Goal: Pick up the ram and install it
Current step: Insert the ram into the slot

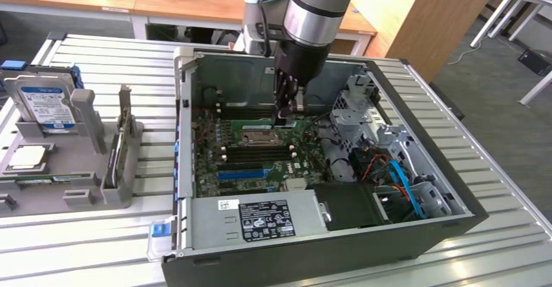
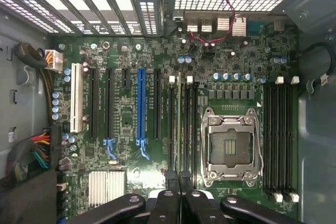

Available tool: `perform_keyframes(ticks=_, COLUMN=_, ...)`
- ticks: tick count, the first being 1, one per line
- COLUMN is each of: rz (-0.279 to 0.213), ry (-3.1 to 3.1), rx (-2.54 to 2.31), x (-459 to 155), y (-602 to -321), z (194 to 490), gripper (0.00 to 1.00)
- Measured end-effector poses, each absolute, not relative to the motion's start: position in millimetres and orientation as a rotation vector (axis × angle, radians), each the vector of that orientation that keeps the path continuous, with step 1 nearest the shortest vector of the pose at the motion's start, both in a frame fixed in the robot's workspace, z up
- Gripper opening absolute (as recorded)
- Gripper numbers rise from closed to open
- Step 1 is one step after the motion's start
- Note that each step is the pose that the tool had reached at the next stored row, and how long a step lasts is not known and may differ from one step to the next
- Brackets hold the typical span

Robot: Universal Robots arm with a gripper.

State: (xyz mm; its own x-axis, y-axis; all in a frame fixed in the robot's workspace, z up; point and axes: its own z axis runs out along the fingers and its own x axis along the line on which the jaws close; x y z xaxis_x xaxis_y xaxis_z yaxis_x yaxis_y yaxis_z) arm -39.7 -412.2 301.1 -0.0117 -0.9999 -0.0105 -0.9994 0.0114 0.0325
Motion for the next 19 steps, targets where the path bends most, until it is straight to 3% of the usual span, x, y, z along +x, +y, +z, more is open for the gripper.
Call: perform_keyframes(ticks=19, rz=-0.046, ry=-2.222, rx=2.197, x=-40, y=-412, z=287, gripper=0.12)
